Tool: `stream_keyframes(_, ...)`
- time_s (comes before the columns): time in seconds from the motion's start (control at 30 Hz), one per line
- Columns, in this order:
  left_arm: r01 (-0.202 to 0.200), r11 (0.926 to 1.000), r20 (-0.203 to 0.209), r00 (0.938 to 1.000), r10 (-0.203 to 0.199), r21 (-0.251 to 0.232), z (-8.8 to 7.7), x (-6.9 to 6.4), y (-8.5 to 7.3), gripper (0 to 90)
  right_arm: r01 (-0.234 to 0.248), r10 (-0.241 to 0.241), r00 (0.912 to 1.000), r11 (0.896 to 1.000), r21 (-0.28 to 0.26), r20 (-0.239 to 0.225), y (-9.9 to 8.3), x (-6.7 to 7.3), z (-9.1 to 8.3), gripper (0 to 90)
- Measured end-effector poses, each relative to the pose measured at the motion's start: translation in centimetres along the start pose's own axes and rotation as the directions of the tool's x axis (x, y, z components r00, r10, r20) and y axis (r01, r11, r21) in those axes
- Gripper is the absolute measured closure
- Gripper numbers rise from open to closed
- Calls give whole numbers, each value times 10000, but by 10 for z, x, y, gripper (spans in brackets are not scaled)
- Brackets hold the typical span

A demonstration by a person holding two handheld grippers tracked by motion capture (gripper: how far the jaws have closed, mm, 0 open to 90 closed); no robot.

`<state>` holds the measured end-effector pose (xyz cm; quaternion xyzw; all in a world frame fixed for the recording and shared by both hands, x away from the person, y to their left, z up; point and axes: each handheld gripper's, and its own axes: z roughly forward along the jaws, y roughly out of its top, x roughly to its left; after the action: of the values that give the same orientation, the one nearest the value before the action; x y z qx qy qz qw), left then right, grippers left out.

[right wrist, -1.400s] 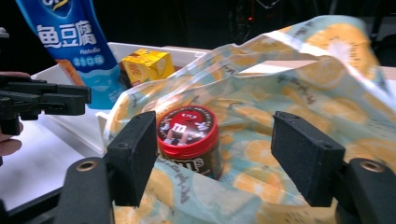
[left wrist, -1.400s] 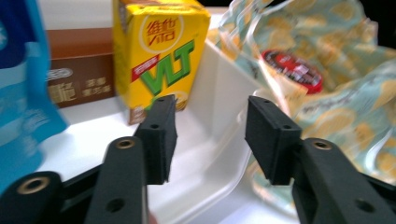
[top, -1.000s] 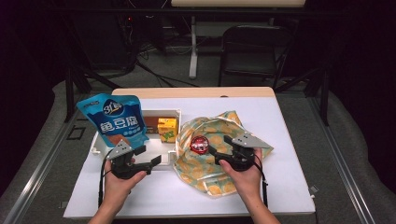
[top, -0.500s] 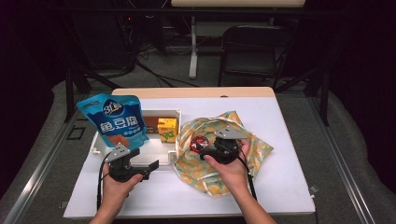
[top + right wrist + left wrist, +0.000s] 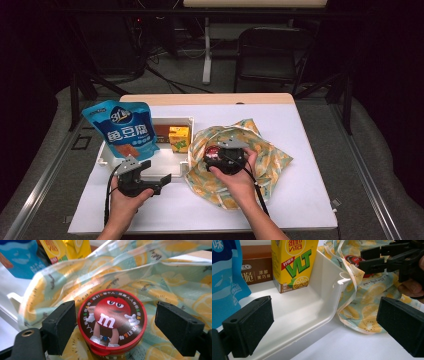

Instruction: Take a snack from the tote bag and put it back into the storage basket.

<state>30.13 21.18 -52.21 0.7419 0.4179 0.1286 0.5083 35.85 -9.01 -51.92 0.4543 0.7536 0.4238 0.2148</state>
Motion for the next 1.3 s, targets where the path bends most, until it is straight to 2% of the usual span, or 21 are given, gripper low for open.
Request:
stream_keyframes(0.2, -39, 9999, 53, 10000, 38, 108, 1, -1, -1, 14, -12, 14, 10000, 9995, 315, -62, -6, -2, 10, 165)
stream_keyframes(0.33, -36, 9999, 62, 10000, 35, 139, 2, -2, -1, 15, 177, -175, 9998, 9991, 394, -58, -7, -2, 14, 168)
stream_keyframes(0.53, -46, 9999, 78, 10000, 45, 108, 3, -2, -2, 19, -185, 195, 9991, 9994, 285, -363, -8, -6, 20, 144)
stream_keyframes(0.63, -4, 10000, 81, 10000, 4, 75, 2, -2, -2, 22, 100, -90, 9996, 9991, 401, -264, -12, -5, 23, 152)
stream_keyframes(0.7, 27, 10000, 93, 10000, -28, 87, 1, -1, -2, 24, 35, -23, 9997, 9986, 523, -239, -14, -5, 26, 150)
stream_keyframes(0.87, 26, 10000, 126, 9999, -27, 76, 2, -2, -2, 27, 230, -234, 9997, 9977, 640, 51, -12, -2, 32, 155)
stream_keyframes(0.97, 18, 10000, 142, 9999, -20, 83, 2, -2, -2, 29, 61, -62, 10000, 9974, 721, 9, -13, -4, 38, 171)
stream_keyframes(1.03, 19, 10000, 154, 9999, -21, 83, 2, -2, -2, 29, 37, -36, 10000, 9983, 578, -25, -13, -4, 37, 235)
stream_keyframes(1.17, -26, 9999, 181, 9998, 24, 115, 1, -2, -2, 29, 218, -224, 9997, 9980, 599, 90, -13, -5, 34, 241)
stream_keyframes(1.3, -79, 9999, 198, 9998, 77, 83, 2, -3, -2, 29, -18, 22, 9999, 9994, 332, -100, -9, -10, 24, 243)
